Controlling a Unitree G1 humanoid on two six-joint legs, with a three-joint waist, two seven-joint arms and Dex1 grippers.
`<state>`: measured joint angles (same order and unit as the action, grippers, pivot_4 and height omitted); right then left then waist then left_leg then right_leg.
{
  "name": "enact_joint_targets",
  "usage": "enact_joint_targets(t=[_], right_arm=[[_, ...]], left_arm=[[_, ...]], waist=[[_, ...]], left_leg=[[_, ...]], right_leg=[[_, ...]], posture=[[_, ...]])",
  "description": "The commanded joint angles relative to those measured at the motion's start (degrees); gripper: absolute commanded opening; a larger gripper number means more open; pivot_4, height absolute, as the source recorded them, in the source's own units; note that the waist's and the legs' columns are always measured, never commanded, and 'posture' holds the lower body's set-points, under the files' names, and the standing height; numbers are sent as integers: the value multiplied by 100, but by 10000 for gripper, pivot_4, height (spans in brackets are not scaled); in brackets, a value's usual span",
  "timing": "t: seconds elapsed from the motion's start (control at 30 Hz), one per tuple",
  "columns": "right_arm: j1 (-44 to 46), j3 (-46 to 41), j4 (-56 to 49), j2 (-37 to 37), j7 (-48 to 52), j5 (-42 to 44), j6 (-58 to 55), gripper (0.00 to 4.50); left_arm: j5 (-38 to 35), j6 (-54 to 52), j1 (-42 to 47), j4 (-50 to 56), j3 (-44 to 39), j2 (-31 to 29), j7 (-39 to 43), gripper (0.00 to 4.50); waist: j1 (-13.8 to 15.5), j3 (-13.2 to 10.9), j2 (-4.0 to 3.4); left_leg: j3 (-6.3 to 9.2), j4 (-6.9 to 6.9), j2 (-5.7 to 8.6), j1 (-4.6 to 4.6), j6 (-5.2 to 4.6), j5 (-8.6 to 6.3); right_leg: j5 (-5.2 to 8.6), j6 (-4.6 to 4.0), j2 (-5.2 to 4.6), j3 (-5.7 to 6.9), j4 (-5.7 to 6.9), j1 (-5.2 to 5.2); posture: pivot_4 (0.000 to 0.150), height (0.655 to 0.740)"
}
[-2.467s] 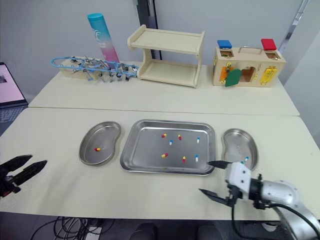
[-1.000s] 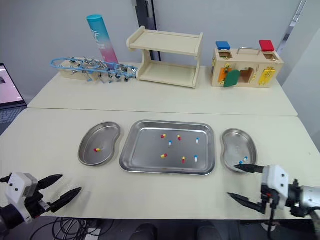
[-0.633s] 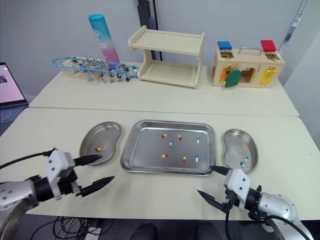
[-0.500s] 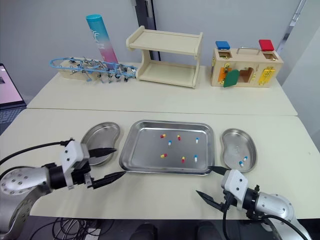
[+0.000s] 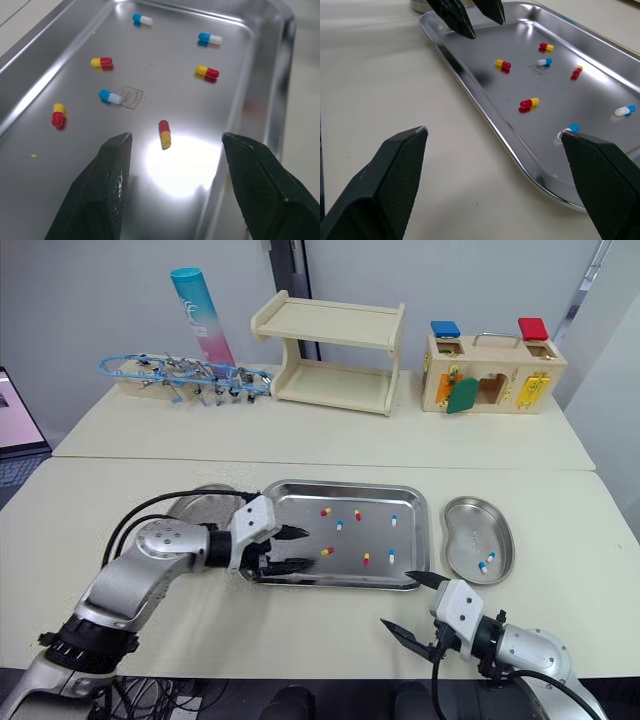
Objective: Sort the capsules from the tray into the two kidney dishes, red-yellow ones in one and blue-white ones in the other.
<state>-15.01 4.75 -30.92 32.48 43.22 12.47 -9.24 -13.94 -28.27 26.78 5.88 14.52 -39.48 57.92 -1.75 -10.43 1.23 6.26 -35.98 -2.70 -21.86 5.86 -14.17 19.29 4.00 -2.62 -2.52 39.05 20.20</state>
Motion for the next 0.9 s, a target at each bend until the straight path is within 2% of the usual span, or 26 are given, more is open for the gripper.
enact_joint_targets(t=[0.03, 0.37, 0.47, 0.7, 0.73, 0.9], right_arm=[[-49, 78, -321, -22, -98, 27, -34, 45000], [-110, 164, -518, -43, -305, 54, -202, 45000], [-114, 163, -554, -55, -344, 68, -240, 45000], [-69, 158, -565, -54, -389, 100, -290, 45000], [-59, 153, -560, -54, -389, 107, -294, 45000], [43, 152, -516, -41, -367, 112, -303, 45000]], left_arm=[[330, 67, 348, -319, 297, 206, -19, 29232], [777, 36, 659, -952, 666, 505, 123, 29232], [821, 21, 634, -995, 697, 545, 204, 23798], [908, -39, 644, -1070, 778, 588, 355, 1867], [918, -32, 642, -1076, 776, 601, 355, 212], [709, -47, 673, -956, 490, 626, 355, 212]], waist=[[1, 0, 0], [-2, 0, -1], [-2, 0, -1], [-2, 0, -1], [-2, 0, -1], [-2, 1, -1]], left_leg=[[0, 0, 1, 0, 0, 0], [2, 0, 1, 0, 0, 0], [2, -1, 1, 1, 0, 0], [2, -1, 1, 2, 0, 0], [2, -1, 1, 2, 0, 0], [2, -1, 1, 3, 0, 0]], right_leg=[[0, 0, 0, -1, 0, 0], [0, 0, 0, 0, 1, 1], [0, 0, 0, 0, 1, -1], [0, 0, 0, 0, 1, -2], [0, 0, 0, 0, 1, -2], [0, 0, 0, 0, 1, -3]], posture=[[1500, 7400], [1500, 7400], [1500, 7400], [1500, 7400], [1500, 7400], [1500, 7400]])
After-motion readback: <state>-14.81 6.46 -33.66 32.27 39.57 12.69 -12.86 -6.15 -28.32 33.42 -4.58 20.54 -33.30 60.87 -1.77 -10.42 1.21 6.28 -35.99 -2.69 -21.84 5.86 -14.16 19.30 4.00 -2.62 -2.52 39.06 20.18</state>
